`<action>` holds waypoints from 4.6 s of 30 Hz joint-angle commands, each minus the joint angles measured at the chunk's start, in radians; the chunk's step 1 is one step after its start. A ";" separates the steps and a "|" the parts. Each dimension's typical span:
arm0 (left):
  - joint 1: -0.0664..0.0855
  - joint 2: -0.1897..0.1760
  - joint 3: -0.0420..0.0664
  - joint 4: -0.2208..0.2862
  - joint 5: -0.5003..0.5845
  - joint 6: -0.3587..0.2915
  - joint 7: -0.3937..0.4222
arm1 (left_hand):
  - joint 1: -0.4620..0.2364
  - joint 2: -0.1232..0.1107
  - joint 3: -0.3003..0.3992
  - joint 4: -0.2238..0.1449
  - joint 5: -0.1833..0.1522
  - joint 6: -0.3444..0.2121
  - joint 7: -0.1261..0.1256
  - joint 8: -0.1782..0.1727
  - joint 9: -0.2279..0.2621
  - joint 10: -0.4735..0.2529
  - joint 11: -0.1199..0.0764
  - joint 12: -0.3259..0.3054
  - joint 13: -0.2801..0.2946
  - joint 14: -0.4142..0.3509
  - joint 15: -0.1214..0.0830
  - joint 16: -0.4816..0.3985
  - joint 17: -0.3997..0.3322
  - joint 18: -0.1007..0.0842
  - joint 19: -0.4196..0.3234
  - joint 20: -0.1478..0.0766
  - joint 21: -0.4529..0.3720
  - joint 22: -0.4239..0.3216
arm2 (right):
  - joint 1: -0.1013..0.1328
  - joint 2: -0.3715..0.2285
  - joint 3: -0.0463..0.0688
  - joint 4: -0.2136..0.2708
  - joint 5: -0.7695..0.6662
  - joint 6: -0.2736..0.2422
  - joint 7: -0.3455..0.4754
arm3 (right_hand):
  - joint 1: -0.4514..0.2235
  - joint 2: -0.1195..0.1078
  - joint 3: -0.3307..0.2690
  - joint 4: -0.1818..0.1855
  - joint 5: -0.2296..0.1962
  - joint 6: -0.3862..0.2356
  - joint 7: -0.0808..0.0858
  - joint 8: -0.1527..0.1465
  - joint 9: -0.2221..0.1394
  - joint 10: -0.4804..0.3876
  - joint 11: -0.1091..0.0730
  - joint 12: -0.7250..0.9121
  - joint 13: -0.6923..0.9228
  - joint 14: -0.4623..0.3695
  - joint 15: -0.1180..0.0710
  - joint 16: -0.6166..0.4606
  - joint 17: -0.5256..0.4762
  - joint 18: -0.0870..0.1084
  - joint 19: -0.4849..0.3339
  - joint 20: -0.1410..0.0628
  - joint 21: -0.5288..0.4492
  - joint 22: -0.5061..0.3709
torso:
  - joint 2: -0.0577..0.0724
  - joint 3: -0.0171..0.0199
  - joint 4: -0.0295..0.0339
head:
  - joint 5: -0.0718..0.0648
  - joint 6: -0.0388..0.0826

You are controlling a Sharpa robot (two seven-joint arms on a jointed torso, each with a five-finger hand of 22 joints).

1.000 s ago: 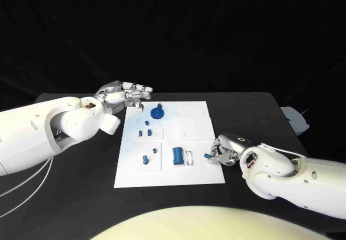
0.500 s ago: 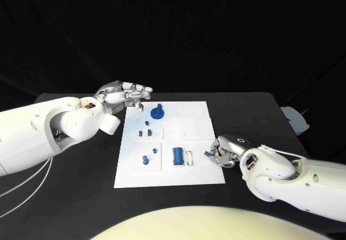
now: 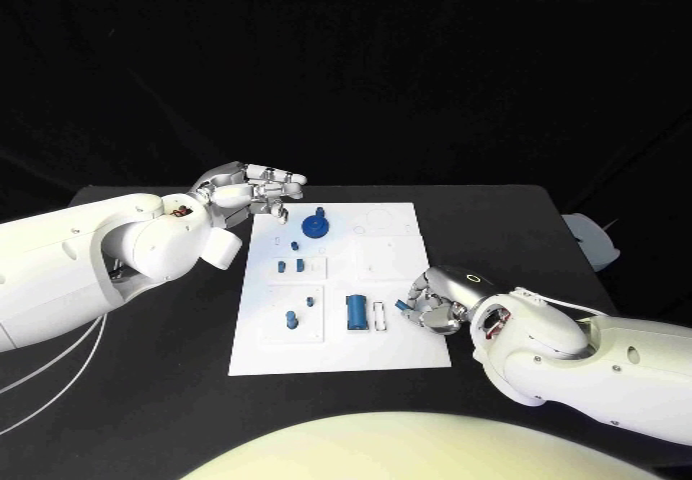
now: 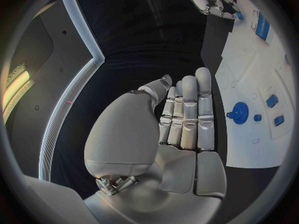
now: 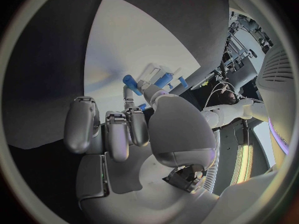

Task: Assemble the parts on the task board

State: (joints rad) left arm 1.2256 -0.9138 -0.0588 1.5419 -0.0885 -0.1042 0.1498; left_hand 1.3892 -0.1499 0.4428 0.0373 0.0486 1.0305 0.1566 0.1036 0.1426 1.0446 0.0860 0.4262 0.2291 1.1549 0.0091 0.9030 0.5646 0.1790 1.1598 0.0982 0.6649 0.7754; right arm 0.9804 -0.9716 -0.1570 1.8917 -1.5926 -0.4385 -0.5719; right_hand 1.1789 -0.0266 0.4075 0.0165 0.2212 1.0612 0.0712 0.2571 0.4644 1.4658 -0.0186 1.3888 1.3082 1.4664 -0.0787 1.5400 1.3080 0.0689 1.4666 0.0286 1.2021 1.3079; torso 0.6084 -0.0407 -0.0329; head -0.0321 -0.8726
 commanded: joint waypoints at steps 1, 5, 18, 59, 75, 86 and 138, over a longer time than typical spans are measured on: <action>0.000 0.002 0.000 0.003 -0.002 0.018 0.003 | 0.006 0.008 -0.005 -0.001 -0.001 -0.004 0.001 -0.005 -0.001 -0.006 0.000 0.006 0.001 0.007 0.001 -0.004 -0.001 0.004 0.005 -0.002 -0.004 -0.002 | 0.002 0.017 0.001 -0.005 0.037 -0.025 -0.010 | -0.008 -0.001 0.108 -0.100 0.003 0.012 -0.010 0.022 0.032 0.006 0.004 0.003 0.123 0.093 0.003 0.003 0.210 -0.005 0.008 0.006 0.001 0.178 | 0.001 0.0003 0.0007 | 0.001 0.000; 0.000 0.003 0.000 0.004 -0.002 0.019 0.003 | 0.006 0.008 -0.005 -0.001 -0.001 -0.004 0.001 -0.005 -0.001 -0.006 0.000 0.006 0.001 0.007 0.001 -0.004 -0.001 0.004 0.005 -0.002 -0.004 -0.002 | 0.002 0.043 0.001 -0.019 0.059 -0.022 -0.009 | -0.011 -0.004 0.110 -0.100 0.002 0.012 -0.011 0.023 0.033 0.007 0.004 0.003 0.124 0.093 0.003 0.003 0.210 -0.004 0.008 0.006 0.000 0.177 | 0.000 0.0000 -0.0006 | 0.002 0.000; 0.001 0.003 0.000 0.008 -0.003 0.020 0.003 | 0.006 0.008 -0.005 -0.001 -0.001 -0.004 0.001 -0.005 -0.001 -0.006 0.000 0.006 0.001 0.007 0.001 -0.004 -0.001 0.004 0.005 -0.002 -0.004 -0.002 | -0.009 0.117 0.001 -0.069 0.113 0.005 -0.005 | -0.061 -0.020 0.110 -0.074 -0.003 0.013 -0.014 0.028 0.041 0.007 0.002 0.003 0.125 0.093 0.002 0.004 0.211 -0.003 0.007 0.005 -0.006 0.176 | 0.000 0.0013 -0.0005 | 0.007 0.000; 0.001 0.001 0.000 0.007 -0.003 0.020 -0.001 | 0.015 0.012 -0.001 -0.005 -0.001 -0.004 0.001 -0.005 -0.002 -0.008 -0.001 0.009 0.000 0.008 0.000 -0.005 -0.004 0.005 0.006 -0.003 -0.005 -0.002 | -0.011 0.124 0.001 -0.078 0.094 0.024 -0.004 | -0.271 -0.058 0.085 0.092 -0.090 0.042 -0.033 0.085 0.075 0.020 -0.012 0.026 0.146 0.093 -0.010 0.003 0.211 -0.003 0.008 -0.006 -0.012 0.175 | 0.000 0.0008 -0.0016 | 0.011 0.000; 0.001 -0.002 0.000 0.006 -0.004 0.022 -0.004 | 0.016 0.013 0.000 -0.005 -0.001 -0.004 0.001 -0.005 -0.002 -0.008 -0.001 0.009 0.000 0.008 0.000 -0.006 -0.004 0.005 0.006 -0.003 -0.005 -0.002 | -0.011 0.072 0.001 -0.026 0.066 -0.004 0.023 | -0.269 -0.073 0.082 0.099 -0.117 0.043 -0.036 0.092 0.078 0.024 -0.014 0.033 0.152 0.094 -0.012 0.006 0.216 -0.005 0.011 -0.006 -0.002 0.178 | -0.001 0.0014 -0.0025 | 0.013 0.000; 0.000 -0.002 0.000 0.004 -0.004 0.023 -0.003 | 0.016 0.013 0.000 -0.005 -0.001 -0.004 0.001 -0.005 -0.002 -0.008 -0.001 0.009 0.000 0.008 0.000 -0.006 -0.004 0.005 0.006 -0.003 -0.005 -0.002 | -0.023 0.037 0.000 0.008 0.071 0.040 0.036 | -0.240 -0.093 0.079 0.079 -0.127 0.041 -0.037 0.097 0.081 0.025 -0.016 0.033 0.153 0.095 -0.013 0.007 0.218 -0.005 0.013 -0.008 0.002 0.179 | -0.001 0.0006 -0.0015 | 0.009 0.000; 0.001 -0.007 0.000 0.008 -0.005 0.020 -0.003 | 0.016 0.013 0.000 -0.005 -0.001 -0.004 0.001 -0.005 -0.002 -0.008 -0.001 0.009 0.000 0.008 0.000 -0.006 -0.005 0.005 0.007 -0.003 -0.005 -0.002 | -0.027 0.087 0.002 -0.068 0.070 0.054 0.043 | -0.189 -0.122 0.005 0.044 -0.077 0.035 -0.036 0.113 0.089 0.024 -0.015 0.031 0.153 0.094 -0.013 0.005 0.215 -0.005 0.011 -0.008 -0.006 0.177 | -0.001 0.0011 -0.0020 | 0.017 0.000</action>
State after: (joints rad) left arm 1.2259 -0.9207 -0.0591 1.5480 -0.0894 -0.1006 0.1414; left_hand 1.3985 -0.1406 0.4428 0.0373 0.0486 1.0305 0.1566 0.1036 0.1423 1.0446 0.0860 0.4298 0.2291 1.1549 0.0091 0.9030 0.5615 0.1789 1.1598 0.0982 0.6649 0.7749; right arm 0.9526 -0.8825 -0.1558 1.8173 -1.5209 -0.3948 -0.5401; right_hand 0.9879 -0.1399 0.4199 0.0613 0.1399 1.1018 0.0340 0.3667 0.5522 1.4658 -0.0258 1.4209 1.3074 1.4666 -0.0858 1.5438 1.3079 0.0689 1.4666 0.0286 1.2021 1.3073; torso 0.6079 -0.0402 -0.0340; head -0.0151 -0.8726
